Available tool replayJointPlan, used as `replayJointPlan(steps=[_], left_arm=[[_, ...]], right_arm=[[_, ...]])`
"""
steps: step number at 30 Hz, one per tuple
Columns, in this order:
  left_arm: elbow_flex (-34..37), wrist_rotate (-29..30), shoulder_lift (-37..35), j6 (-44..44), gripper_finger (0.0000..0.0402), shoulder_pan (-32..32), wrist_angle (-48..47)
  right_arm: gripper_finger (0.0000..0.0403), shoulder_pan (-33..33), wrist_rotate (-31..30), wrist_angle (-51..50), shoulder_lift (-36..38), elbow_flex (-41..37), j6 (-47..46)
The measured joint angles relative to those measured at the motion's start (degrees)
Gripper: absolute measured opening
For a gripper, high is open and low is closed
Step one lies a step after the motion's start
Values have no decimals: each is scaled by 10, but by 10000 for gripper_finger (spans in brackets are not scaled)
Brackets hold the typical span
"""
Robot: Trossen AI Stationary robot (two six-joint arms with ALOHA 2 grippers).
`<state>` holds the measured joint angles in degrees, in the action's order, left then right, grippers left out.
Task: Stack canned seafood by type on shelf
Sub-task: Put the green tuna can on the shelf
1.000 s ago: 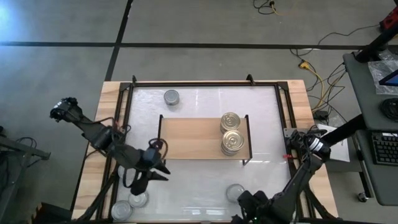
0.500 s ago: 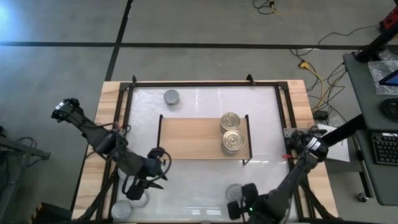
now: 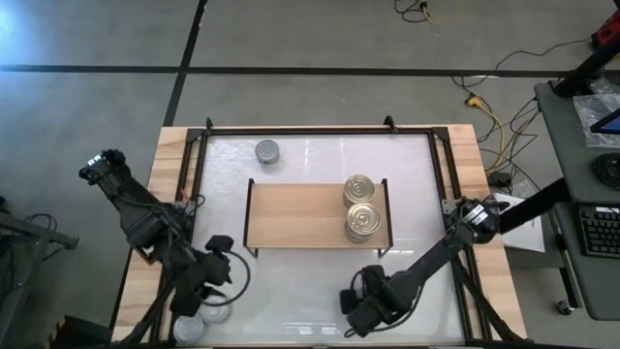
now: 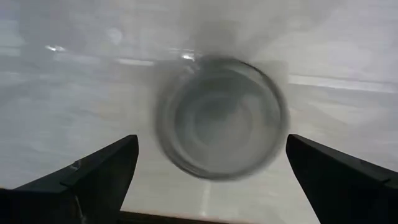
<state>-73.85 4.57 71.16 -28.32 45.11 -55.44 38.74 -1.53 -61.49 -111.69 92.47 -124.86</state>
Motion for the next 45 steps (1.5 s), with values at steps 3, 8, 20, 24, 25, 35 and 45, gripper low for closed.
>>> replayJointPlan(steps=[3,8,20,24,25,35,45], left_arm=[[2,42,0,-30,137,27,0],[2,99,0,-84,137,76,0],[2,134,0,-146,137,102,1],[1,153,0,-164,137,102,1],[1,156,0,-168,137,102,2],[1,193,0,-192,137,101,1],[1,250,0,-189,137,101,5]], right_arm=[[400,-2,5,6,0,-29,-6],[390,0,45,11,2,-64,8],[341,-13,22,55,3,-77,435],[333,-11,13,36,4,-57,503],[332,-8,8,27,6,-45,506],[377,84,-13,18,18,-4,446],[380,95,-30,6,-45,-6,368]])
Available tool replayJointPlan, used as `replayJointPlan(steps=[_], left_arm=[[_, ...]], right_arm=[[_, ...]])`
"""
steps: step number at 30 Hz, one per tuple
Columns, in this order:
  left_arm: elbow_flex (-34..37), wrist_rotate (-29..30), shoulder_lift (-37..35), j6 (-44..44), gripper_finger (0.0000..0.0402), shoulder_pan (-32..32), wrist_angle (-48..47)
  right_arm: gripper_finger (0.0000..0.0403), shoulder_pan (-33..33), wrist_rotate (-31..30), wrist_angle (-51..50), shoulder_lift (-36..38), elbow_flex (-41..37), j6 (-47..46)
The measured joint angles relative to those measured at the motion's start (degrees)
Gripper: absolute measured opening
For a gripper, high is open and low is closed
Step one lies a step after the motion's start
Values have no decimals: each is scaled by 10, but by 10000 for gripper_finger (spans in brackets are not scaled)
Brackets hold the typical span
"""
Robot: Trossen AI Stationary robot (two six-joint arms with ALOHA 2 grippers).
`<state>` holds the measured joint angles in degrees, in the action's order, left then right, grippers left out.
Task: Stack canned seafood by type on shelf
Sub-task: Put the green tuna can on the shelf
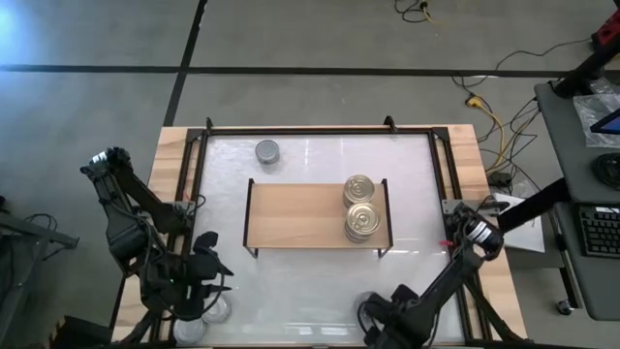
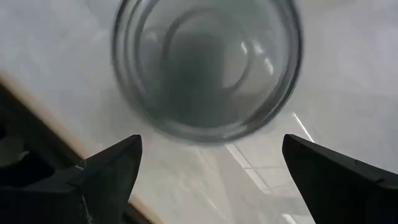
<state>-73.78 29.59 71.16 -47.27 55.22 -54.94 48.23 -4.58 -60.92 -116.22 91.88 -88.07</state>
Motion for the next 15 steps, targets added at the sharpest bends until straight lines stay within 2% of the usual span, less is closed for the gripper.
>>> replayJointPlan(steps=[3,9,13,15], left_arm=[[0,2,2,-9,137,0,15],[0,4,46,22,137,0,69],[-1,-6,98,33,137,-4,110],[-1,-5,120,37,137,-11,147]], right_arm=[[380,-5,-2,-25,-3,0,-10],[380,-5,-1,-164,1,0,-8],[380,0,-5,-156,20,0,30],[380,14,-28,-146,35,0,52]])
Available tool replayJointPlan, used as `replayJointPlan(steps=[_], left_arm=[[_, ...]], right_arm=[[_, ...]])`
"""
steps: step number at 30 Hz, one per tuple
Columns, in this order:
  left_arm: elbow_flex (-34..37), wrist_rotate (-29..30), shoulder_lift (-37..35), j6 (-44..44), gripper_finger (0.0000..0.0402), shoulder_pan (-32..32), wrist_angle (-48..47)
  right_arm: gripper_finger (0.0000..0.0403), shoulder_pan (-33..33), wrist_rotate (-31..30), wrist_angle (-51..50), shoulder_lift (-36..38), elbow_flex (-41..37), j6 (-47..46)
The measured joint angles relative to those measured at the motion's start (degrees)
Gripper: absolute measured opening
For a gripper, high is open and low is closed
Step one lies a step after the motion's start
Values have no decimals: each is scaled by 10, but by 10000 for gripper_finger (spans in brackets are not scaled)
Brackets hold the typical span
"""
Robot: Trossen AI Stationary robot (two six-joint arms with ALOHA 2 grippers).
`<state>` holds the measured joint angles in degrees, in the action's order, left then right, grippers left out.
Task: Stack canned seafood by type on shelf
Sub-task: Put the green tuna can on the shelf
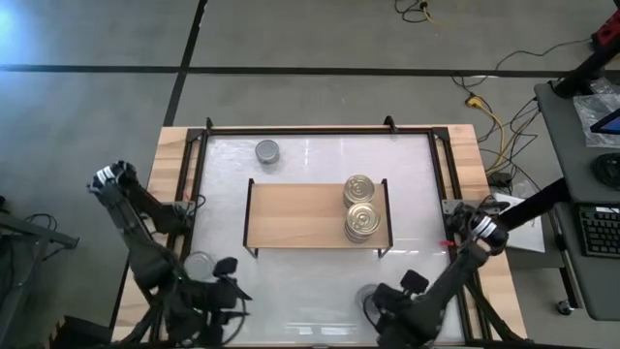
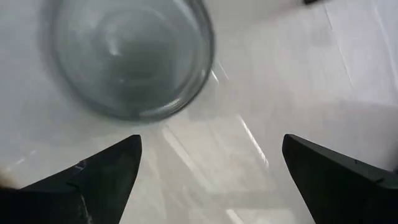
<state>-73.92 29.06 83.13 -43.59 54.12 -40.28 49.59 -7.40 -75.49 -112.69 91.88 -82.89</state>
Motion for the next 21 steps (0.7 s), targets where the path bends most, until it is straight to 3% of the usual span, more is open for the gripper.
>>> replayJointPlan(steps=[6,9,15,21], left_arm=[[-1,8,75,-1,137,-49,144],[-1,19,114,-10,137,-72,236],[-1,20,193,-30,137,-107,319],[-1,15,257,-2,137,-115,383]], right_arm=[[380,43,-122,32,54,-9,66],[380,56,-151,31,70,-29,90],[380,60,-162,48,90,-57,82],[380,64,-162,136,91,-60,104]])
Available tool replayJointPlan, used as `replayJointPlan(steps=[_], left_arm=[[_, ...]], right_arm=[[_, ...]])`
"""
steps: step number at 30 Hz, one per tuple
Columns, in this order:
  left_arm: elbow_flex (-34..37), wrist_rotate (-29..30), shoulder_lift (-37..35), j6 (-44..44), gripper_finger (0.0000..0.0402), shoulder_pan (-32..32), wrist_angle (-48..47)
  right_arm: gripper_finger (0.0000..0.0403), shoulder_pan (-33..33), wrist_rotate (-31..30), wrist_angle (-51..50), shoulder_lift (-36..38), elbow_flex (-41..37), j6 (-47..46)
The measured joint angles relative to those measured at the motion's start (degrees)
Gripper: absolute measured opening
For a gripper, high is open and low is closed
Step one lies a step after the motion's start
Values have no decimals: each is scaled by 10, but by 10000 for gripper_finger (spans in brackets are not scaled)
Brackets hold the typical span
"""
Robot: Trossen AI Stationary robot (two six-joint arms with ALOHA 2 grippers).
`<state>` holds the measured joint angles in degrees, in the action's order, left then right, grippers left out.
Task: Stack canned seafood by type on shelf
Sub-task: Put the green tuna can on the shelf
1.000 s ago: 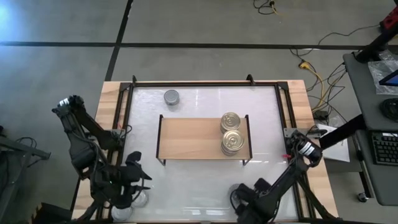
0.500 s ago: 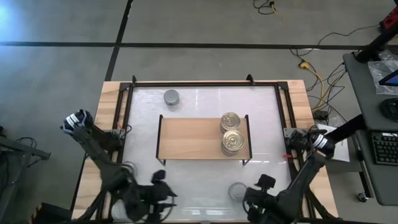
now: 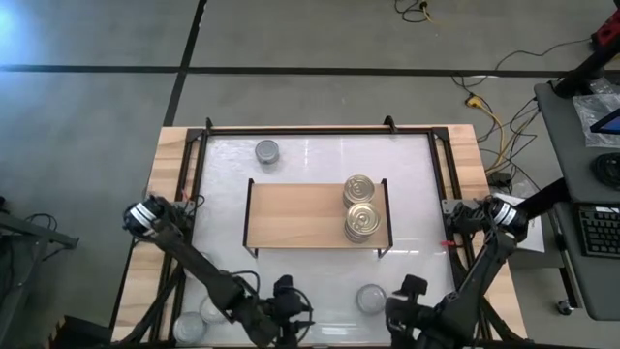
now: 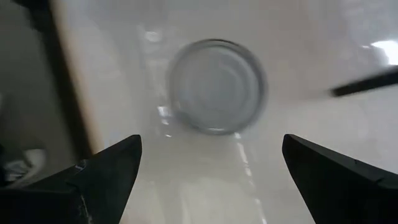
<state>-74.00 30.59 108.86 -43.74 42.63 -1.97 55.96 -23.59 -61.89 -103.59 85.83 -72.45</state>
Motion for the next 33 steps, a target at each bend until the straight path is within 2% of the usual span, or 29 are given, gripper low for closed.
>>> replayJointPlan(steps=[4,8,11,17,23,28,33], left_arm=[[0,2,28,26,137,0,8],[0,-3,61,82,137,-3,7],[0,0,83,88,137,-7,25],[0,-25,123,97,137,-25,141],[0,-35,148,121,137,-53,146],[-1,-94,155,137,137,-91,155],[-1,-110,155,190,137,-124,155]], right_arm=[[380,-1,-8,37,0,-15,39],[380,3,-76,39,8,-20,65],[380,19,-120,42,11,-24,44],[380,49,-130,99,1,-74,-34],[380,58,-132,197,-25,-149,-74],[380,57,-128,189,-29,-163,-91],[380,46,-124,189,-32,-200,-105]])
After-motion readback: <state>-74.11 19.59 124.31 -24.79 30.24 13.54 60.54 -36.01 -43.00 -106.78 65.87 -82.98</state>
